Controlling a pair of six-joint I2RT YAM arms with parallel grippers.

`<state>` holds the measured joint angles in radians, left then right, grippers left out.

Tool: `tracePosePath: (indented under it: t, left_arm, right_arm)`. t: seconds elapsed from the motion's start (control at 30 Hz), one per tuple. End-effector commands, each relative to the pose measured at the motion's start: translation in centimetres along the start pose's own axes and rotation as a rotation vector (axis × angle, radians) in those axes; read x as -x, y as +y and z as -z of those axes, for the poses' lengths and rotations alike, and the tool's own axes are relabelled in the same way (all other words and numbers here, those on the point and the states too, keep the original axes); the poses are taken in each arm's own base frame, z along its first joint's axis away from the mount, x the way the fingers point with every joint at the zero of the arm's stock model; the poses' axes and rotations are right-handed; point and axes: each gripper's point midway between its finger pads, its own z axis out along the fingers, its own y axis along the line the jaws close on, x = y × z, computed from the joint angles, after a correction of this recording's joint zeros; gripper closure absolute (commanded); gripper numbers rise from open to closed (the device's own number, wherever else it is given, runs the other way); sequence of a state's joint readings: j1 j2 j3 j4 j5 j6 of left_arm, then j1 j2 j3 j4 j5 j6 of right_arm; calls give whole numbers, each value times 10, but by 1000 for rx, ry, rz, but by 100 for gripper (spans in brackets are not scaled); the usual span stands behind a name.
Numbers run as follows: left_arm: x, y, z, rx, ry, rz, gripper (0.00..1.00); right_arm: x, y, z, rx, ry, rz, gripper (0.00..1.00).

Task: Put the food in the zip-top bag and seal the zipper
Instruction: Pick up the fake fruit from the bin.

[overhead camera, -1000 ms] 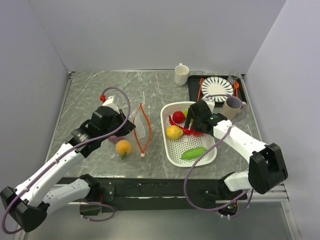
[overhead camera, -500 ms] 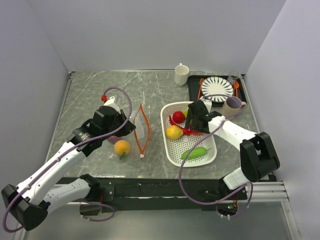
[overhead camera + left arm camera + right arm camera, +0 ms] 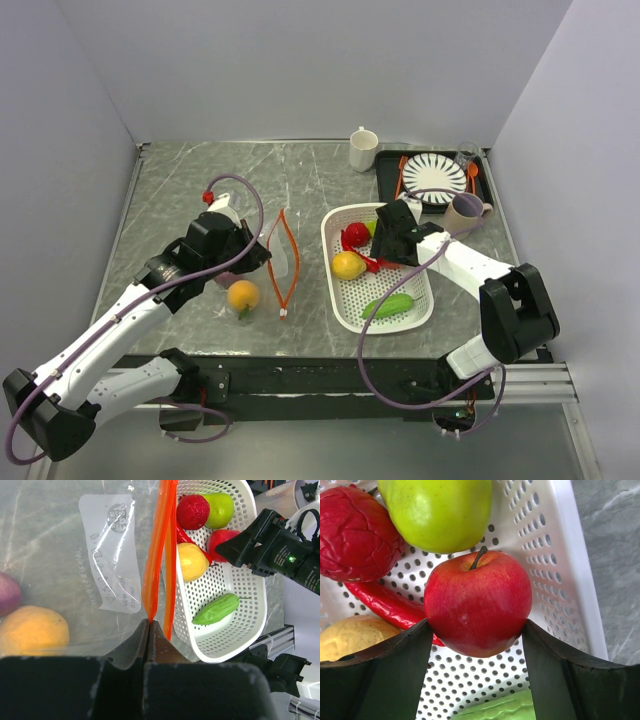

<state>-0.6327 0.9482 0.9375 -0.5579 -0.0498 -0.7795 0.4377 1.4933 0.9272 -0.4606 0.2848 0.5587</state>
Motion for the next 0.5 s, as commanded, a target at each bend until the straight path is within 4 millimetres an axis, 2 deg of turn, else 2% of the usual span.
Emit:
tracePosePath:
  t: [0.0, 0.17, 0.23, 0.47]
  left_arm:
    - [9, -9, 4, -30, -28, -13, 99]
    - [9, -10, 3, -33, -27, -13, 99]
    - [9, -11, 2, -35, -25, -13, 99]
    - [8, -10, 2, -32, -24, -11, 99]
  right_arm:
    - [13, 5, 10, 54, -46, -23, 56]
    - [10, 14, 20, 128, -36, -12, 59]
    - [7, 19, 22, 163, -26, 2, 48]
    - [5, 12, 9, 100, 3, 43, 18]
